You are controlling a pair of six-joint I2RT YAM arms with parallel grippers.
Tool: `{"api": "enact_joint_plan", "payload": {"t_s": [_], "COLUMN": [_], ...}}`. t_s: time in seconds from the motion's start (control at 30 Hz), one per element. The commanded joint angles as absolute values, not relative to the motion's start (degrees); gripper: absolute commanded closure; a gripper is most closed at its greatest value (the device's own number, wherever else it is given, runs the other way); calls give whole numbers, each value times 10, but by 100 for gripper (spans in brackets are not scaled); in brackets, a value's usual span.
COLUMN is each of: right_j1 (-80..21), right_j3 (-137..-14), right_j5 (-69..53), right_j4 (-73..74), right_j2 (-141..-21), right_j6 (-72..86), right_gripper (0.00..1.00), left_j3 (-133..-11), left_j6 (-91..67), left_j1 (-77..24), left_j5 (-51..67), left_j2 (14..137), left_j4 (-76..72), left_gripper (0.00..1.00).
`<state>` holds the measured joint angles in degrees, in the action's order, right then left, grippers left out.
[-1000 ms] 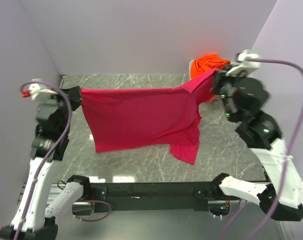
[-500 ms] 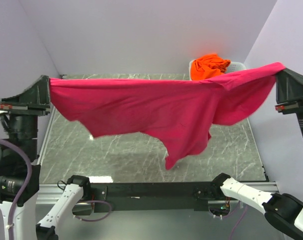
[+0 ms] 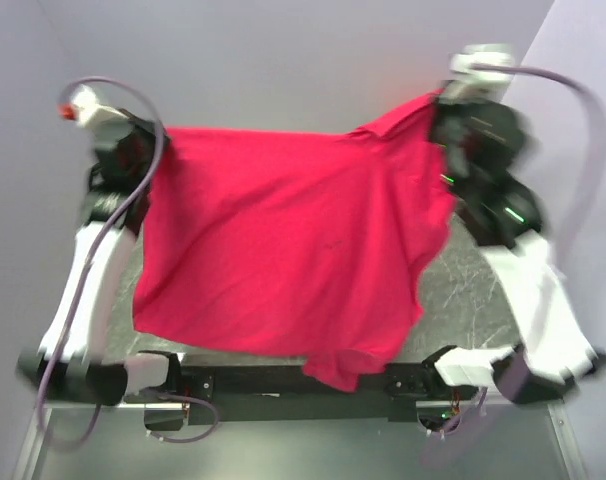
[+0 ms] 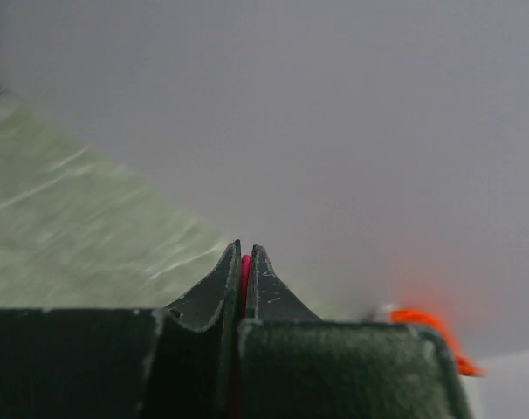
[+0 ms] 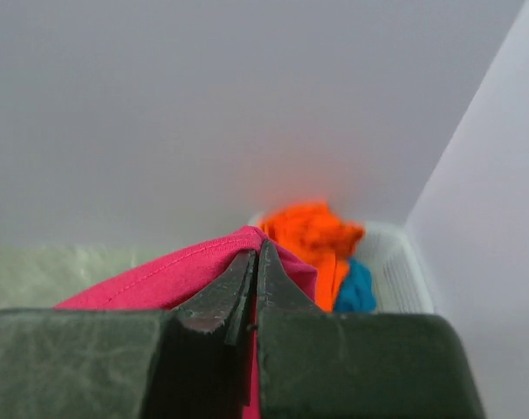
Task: Fold and stack the t-shirts
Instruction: Flatten the tshirt out
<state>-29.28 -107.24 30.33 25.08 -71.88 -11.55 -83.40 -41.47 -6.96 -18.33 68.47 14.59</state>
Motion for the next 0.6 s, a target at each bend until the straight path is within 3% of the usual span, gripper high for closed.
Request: {"api": "enact_joint_plan", "payload": {"t_s": [0.0, 0.07, 0.13, 0.17, 0.2, 0.27, 0.3, 0.33, 0.43, 0.57], "right_j1": [-249, -238, -236, -235, -235, -236, -235, -236, -243, -250], "right_j3": [-985, -955, -943, -954, -972, -1075, -1158, -1196, -1231, -1066], "right_j5": [234, 191, 132, 118, 113, 108, 108, 99, 92, 93], "right_j4": [221, 197, 166, 164, 178, 226, 285, 315, 367, 306], "right_j2": [-793, -856, -913, -982, -1022, -1137, -1172, -1199, -1236, -1110], "right_j6": [-65, -47, -20, -12, -1, 18, 30, 33, 47, 106], "right_gripper": [100, 100, 97, 86, 77, 56, 37, 11, 10, 9], "left_j3": [-774, -766, -772, -777, -808, -842, -854, -854, -825, -764], "left_j6": [-431, -430, -414, -406, -403, -407, -405, -403, -404, -422], "left_j1": [-20, -10, -8, -8, -9, -8, -9, -8, -9, -9], "left_j5": [-213, -212, -230, -236, -243, -270, -274, -277, -265, -186], "left_j2": [783, 831, 904, 927, 950, 1001, 1009, 1013, 990, 951], "left_j4": [149, 139, 125, 123, 155, 195, 201, 206, 187, 180], "left_gripper": [96, 76, 42, 6, 1, 1, 1, 1, 1, 1]}}
